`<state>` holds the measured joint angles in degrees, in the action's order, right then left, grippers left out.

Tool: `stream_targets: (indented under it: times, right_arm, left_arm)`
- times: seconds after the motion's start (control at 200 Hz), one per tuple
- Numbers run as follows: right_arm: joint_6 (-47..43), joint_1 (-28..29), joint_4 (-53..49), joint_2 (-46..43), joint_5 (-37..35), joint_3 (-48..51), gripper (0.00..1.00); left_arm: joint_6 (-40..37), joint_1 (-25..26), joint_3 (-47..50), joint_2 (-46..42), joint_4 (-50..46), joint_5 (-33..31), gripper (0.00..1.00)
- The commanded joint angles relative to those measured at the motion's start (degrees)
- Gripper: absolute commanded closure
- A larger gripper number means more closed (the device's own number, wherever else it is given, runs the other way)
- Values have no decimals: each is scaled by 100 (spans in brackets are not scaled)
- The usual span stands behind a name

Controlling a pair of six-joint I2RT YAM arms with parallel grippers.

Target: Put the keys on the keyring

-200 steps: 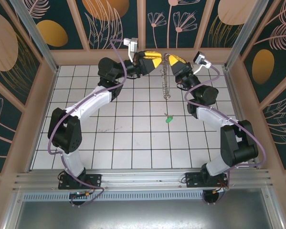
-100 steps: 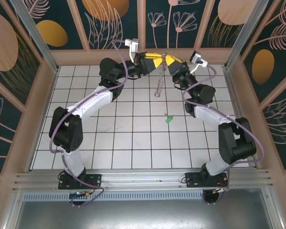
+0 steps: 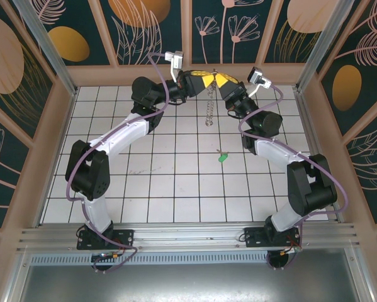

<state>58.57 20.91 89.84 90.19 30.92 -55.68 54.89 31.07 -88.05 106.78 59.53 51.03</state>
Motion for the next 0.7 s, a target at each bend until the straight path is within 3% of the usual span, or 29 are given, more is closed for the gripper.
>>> stream_targets:
  times: [0.0,0.09,0.16,0.26,0.455,0.581,0.696]
  right_arm:
    - [95,63,845,49,111,-224,100]
    - [107,19,689,19,214,-237,100]
    - [127,-110,409,-79,232,-186,74]
    - [173,-429,14,-277,382,-122,63]
    - [-183,-1026,-1315,-813,1003,-69,59]
    - [-1153,-1161,-2965,-1073,1562,-413,57]
    - [-2087,-1193,-4238,-1187,2057,-717,55]
  left_arm:
    - [61,11,-143,71,325,38,100]
    - [32,9,-179,88,292,94,100]
    - [-198,8,-238,41,10,198,100]
    - [-1065,5,-397,-101,-1081,325,100]
    - [-3167,4,-1192,-203,-3821,621,100]
    - [-4397,-12,-1938,-74,-5560,747,100]
    - [-4979,-81,-2451,84,-6415,1009,100]
